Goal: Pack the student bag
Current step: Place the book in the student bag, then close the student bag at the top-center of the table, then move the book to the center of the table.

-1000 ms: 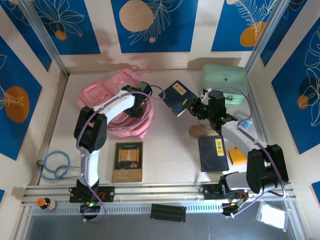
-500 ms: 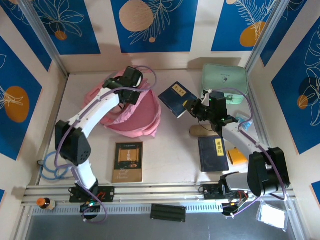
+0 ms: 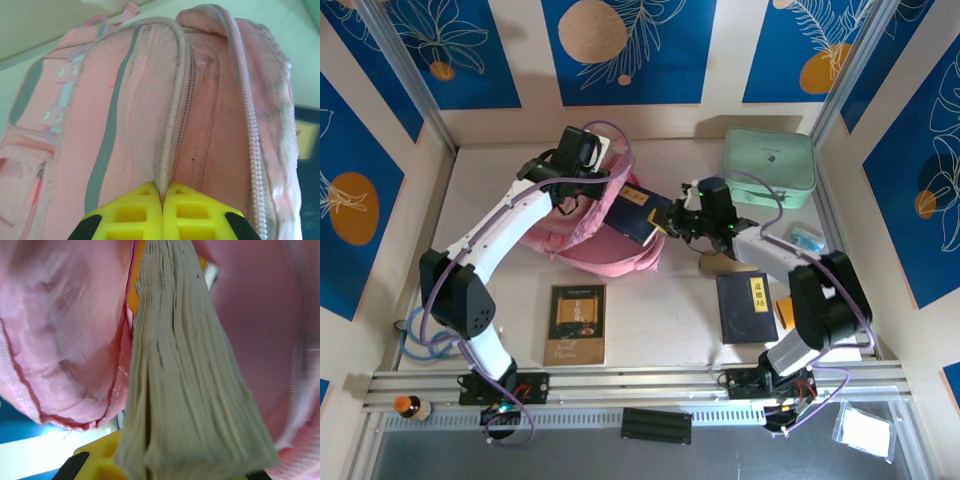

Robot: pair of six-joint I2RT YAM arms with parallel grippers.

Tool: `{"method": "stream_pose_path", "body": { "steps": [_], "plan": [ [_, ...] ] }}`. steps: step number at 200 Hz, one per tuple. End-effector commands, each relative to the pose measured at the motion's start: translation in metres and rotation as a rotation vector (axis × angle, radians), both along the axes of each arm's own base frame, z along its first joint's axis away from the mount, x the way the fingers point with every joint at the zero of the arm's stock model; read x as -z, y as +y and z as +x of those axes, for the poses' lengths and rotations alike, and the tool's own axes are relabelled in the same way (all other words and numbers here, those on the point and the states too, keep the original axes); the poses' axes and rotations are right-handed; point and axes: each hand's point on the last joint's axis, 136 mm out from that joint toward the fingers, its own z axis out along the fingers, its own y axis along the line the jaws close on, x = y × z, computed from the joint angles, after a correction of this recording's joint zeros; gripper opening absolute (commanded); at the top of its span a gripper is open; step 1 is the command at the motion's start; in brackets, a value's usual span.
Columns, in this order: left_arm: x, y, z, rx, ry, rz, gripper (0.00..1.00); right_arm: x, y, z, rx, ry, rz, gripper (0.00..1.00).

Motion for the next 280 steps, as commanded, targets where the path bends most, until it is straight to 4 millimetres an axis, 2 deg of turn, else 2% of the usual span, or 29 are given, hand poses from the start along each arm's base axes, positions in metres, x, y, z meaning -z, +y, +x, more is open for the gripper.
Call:
{"method": "stream_pose_path", "body": {
  "steps": [1, 24, 48, 67, 107, 124, 138, 152, 179, 205, 256, 280],
  "plan": [
    [-0.062, -0.027, 0.002, 0.085, -0.155, -0.194, 0.00, -0.025, 0.035, 0.014, -0.079, -0.037, 0.078, 0.07],
    [-0.062, -0.024, 0.001, 0.073, -0.160, -0.189, 0.00, -0.011, 0.060, 0.033, -0.085, -0.006, 0.073, 0.07],
    [-0.064, -0.023, -0.001, 0.068, -0.161, -0.195, 0.00, 0.013, 0.071, 0.058, -0.034, 0.024, 0.035, 0.07],
    [-0.067, -0.020, -0.002, 0.058, -0.175, -0.199, 0.00, 0.023, 0.081, 0.074, -0.029, 0.030, 0.039, 0.07],
    [-0.069, -0.015, 0.000, 0.026, -0.177, -0.232, 0.00, 0.039, 0.111, 0.094, -0.013, 0.025, 0.040, 0.07],
    [-0.068, -0.017, 0.003, 0.020, -0.172, -0.277, 0.00, 0.054, 0.127, 0.100, -0.028, 0.067, 0.035, 0.08],
    [-0.066, -0.016, 0.004, 0.012, -0.165, -0.290, 0.00, 0.063, 0.130, 0.105, -0.016, 0.108, 0.046, 0.12],
    [-0.063, -0.013, 0.006, -0.003, -0.160, -0.291, 0.00, 0.066, 0.127, 0.107, -0.002, 0.124, 0.053, 0.23],
    [-0.054, -0.003, 0.009, -0.039, -0.151, -0.292, 0.00, 0.058, 0.112, 0.100, -0.004, 0.126, 0.037, 0.49],
    [-0.042, 0.006, 0.011, -0.072, -0.139, -0.267, 0.00, 0.045, 0.086, 0.086, 0.004, 0.124, 0.051, 0.64],
    [0.008, 0.034, 0.017, -0.175, -0.060, -0.191, 0.00, 0.028, 0.029, 0.044, 0.045, 0.122, 0.028, 0.67],
    [0.036, 0.054, 0.018, -0.274, -0.001, -0.154, 0.00, 0.029, -0.002, 0.030, 0.117, 0.101, -0.071, 0.68]
  ]
}}
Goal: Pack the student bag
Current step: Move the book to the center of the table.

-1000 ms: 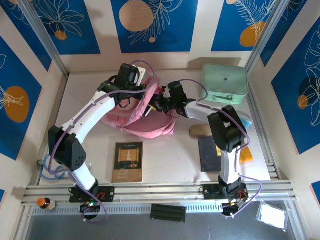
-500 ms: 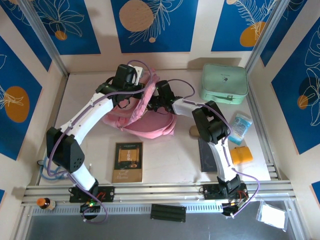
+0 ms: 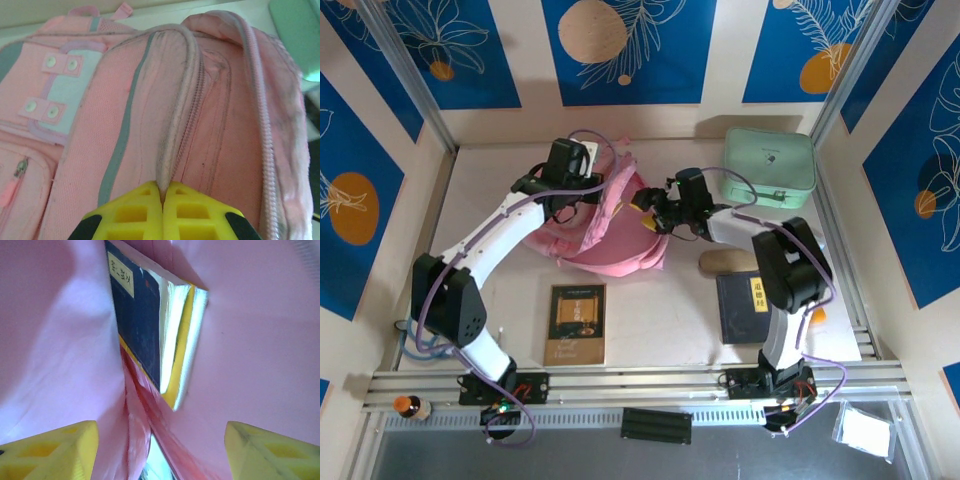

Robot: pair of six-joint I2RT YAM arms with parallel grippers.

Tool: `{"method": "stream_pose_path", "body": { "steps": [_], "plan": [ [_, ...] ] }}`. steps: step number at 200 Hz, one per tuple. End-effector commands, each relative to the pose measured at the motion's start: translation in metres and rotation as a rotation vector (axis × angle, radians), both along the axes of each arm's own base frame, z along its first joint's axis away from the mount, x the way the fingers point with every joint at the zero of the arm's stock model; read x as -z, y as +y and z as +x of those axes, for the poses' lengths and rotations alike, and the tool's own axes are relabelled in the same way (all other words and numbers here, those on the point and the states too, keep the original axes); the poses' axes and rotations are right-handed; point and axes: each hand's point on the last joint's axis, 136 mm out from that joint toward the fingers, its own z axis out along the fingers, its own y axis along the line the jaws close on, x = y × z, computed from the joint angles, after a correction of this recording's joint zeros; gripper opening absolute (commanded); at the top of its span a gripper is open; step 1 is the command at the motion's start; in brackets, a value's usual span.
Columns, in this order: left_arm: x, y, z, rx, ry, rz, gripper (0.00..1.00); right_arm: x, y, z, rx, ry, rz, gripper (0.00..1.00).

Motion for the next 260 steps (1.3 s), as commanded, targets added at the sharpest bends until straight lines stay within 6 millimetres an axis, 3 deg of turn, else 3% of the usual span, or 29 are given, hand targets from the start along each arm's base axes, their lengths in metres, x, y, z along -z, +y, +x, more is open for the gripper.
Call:
{"method": "stream_pose_path", "body": {
  "steps": [1, 22, 38, 61, 97, 119, 143, 202, 260],
  "plan": [
    [0.013, 0.040, 0.013, -0.175, 0.013, 0.034, 0.00, -0.003, -0.022, -0.016, 0.027, -0.027, -0.093, 0.68],
    [0.034, 0.046, 0.017, -0.229, 0.094, -0.027, 0.00, -0.010, -0.039, -0.020, 0.057, -0.074, -0.177, 0.70],
    [0.040, 0.039, 0.019, -0.226, 0.127, -0.089, 0.24, -0.017, -0.043, -0.019, 0.062, -0.113, -0.223, 0.72],
    [0.034, 0.029, 0.019, -0.225, 0.125, -0.191, 0.59, -0.026, -0.041, -0.020, 0.044, -0.155, -0.309, 0.73],
    [0.010, 0.031, 0.022, -0.302, 0.015, -0.402, 0.83, -0.035, -0.024, -0.036, -0.046, -0.195, -0.445, 0.76],
    [0.012, 0.030, 0.022, -0.308, 0.004, -0.438, 0.86, -0.041, -0.008, -0.057, -0.154, -0.227, -0.525, 0.82],
    [0.021, 0.035, 0.018, -0.322, 0.026, -0.403, 0.89, -0.032, 0.003, -0.087, -0.295, -0.220, -0.622, 0.86],
    [0.028, 0.079, 0.010, -0.459, -0.006, -0.390, 0.99, 0.036, 0.042, -0.168, -0.685, -0.158, -0.689, 0.87],
    [0.030, 0.104, -0.006, -0.497, 0.006, -0.345, 1.00, 0.078, 0.085, -0.199, -0.903, -0.220, -0.865, 0.87]
  ]
}}
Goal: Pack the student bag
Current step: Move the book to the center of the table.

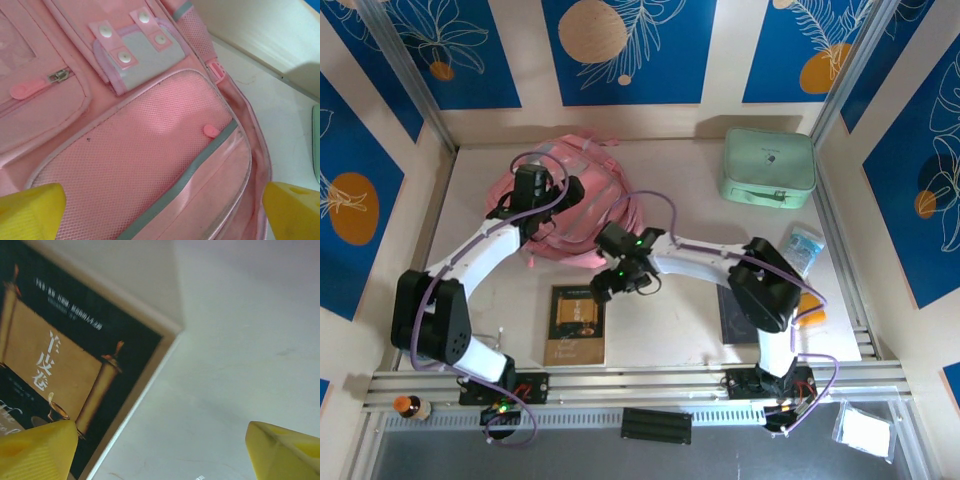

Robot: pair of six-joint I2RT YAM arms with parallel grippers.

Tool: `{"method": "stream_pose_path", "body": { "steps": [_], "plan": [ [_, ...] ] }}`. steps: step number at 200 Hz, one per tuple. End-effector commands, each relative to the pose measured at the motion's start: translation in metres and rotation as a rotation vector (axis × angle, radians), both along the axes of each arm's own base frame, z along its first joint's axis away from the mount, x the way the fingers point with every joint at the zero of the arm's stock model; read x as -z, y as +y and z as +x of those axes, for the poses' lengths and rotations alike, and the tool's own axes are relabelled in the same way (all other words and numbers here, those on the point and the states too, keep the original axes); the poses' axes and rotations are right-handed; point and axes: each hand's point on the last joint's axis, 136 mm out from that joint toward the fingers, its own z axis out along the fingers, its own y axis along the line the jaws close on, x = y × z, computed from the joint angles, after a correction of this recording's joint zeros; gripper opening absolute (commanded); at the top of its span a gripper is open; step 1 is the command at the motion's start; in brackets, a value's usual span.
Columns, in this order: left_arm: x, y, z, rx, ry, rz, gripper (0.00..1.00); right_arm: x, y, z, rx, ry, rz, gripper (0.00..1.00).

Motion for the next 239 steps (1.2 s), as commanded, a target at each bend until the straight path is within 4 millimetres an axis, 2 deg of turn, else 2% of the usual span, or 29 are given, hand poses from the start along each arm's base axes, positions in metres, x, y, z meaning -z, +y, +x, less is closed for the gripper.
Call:
{"method": "stream_pose_path", "body": {
  "steps": [1, 29, 67, 102, 122, 153, 175, 190, 207, 219, 239],
  "plan": [
    [-0.009, 0.015, -0.007, -0.032, -0.012, 0.025, 1.00, 0.002, 0.011, -0.007, -0.096, -0.039, -0.057, 0.87],
    [-0.010, 0.019, -0.010, -0.036, -0.009, 0.021, 1.00, 0.018, 0.013, -0.005, -0.115, -0.069, -0.140, 0.87],
    [-0.007, 0.017, -0.010, -0.018, 0.001, 0.014, 1.00, 0.029, -0.006, 0.003, -0.112, -0.124, -0.251, 0.87],
    [-0.002, 0.009, -0.012, 0.020, 0.020, -0.001, 1.00, 0.038, -0.047, 0.018, -0.042, -0.181, -0.377, 0.87],
    [0.000, 0.005, -0.014, 0.043, 0.030, -0.014, 1.00, 0.042, -0.071, 0.023, 0.033, -0.171, -0.383, 0.87],
    [0.005, -0.006, -0.021, 0.096, 0.058, -0.052, 1.00, 0.044, -0.107, 0.042, 0.180, -0.150, -0.389, 0.87],
    [0.011, -0.020, -0.033, 0.157, 0.091, -0.091, 1.00, 0.038, -0.124, 0.058, 0.284, -0.134, -0.350, 0.86],
    [0.016, -0.035, -0.046, 0.207, 0.123, -0.088, 1.00, 0.022, -0.126, 0.066, 0.341, -0.131, -0.281, 0.86],
    [0.026, -0.050, -0.069, 0.253, 0.179, -0.056, 1.00, -0.010, -0.113, 0.067, 0.431, -0.061, -0.082, 0.85],
    [0.033, -0.058, -0.088, 0.273, 0.225, -0.046, 1.00, -0.027, -0.099, 0.059, 0.463, 0.017, 0.086, 0.84],
    [0.041, -0.062, -0.118, 0.258, 0.260, -0.034, 1.00, -0.034, -0.091, 0.047, 0.456, 0.053, 0.143, 0.82]
  ]
}}
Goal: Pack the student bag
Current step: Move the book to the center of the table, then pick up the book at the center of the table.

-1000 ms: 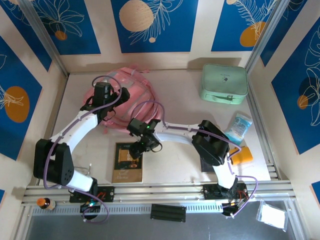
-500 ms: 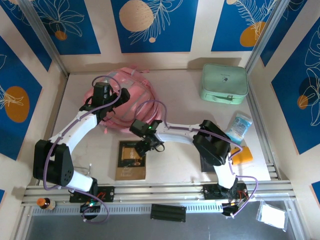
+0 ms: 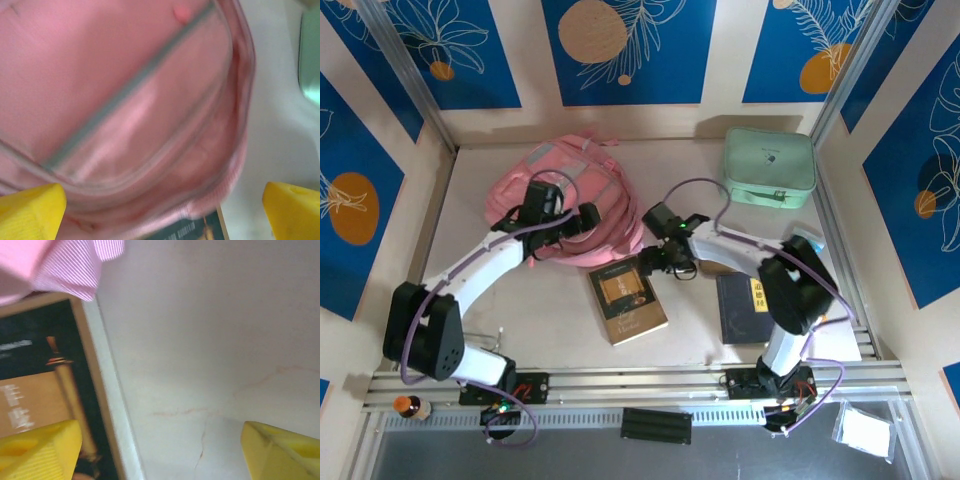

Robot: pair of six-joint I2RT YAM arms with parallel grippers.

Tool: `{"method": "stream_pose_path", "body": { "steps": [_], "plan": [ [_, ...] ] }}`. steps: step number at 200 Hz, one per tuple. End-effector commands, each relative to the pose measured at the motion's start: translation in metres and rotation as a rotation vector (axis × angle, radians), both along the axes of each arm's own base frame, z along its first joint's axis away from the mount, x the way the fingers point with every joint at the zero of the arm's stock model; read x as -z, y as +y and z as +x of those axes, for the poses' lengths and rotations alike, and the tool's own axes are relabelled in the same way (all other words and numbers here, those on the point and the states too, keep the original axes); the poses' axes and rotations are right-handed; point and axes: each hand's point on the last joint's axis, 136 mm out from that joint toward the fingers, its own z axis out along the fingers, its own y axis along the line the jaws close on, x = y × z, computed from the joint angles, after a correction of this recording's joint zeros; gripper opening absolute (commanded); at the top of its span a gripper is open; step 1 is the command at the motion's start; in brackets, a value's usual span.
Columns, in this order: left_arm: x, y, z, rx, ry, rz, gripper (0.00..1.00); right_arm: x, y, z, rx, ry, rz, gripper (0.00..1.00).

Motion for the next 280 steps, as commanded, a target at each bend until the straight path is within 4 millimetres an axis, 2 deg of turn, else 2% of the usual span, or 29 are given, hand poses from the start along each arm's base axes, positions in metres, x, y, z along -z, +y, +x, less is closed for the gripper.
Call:
{"method": "stream_pose_path", "body": {
  "steps": [1, 19, 55, 95, 113, 147, 180, 214, 280],
  "plan": [
    [0.008, -0.002, -0.042, 0.003, 0.070, 0.019, 1.00, -0.025, 0.030, -0.018, 0.003, 0.056, 0.199, 0.82],
    [0.015, -0.005, -0.065, -0.039, 0.104, -0.020, 0.99, -0.014, 0.026, -0.022, -0.018, 0.088, 0.131, 0.75],
    [0.043, -0.008, -0.106, -0.128, 0.215, -0.070, 0.91, 0.003, 0.025, -0.018, -0.074, 0.117, 0.050, 0.62],
    [0.070, -0.011, -0.133, -0.123, 0.290, -0.058, 0.86, 0.015, 0.032, -0.014, -0.108, 0.140, 0.029, 0.49],
    [0.076, -0.011, -0.136, -0.136, 0.297, -0.064, 0.81, 0.018, 0.033, -0.013, -0.115, 0.140, 0.022, 0.45],
    [0.085, -0.016, -0.134, -0.134, 0.306, -0.080, 0.63, 0.027, 0.032, -0.014, -0.117, 0.157, 0.007, 0.38],
    [0.094, -0.026, -0.130, -0.124, 0.316, -0.097, 0.54, 0.034, 0.032, -0.015, -0.106, 0.172, 0.006, 0.26],
    [0.104, -0.041, -0.126, -0.099, 0.336, -0.129, 0.46, 0.040, 0.031, -0.018, -0.096, 0.185, -0.002, 0.24],
    [0.121, -0.038, -0.128, -0.136, 0.367, -0.125, 0.46, 0.047, 0.030, -0.020, -0.079, 0.201, 0.005, 0.22]
  ]
}}
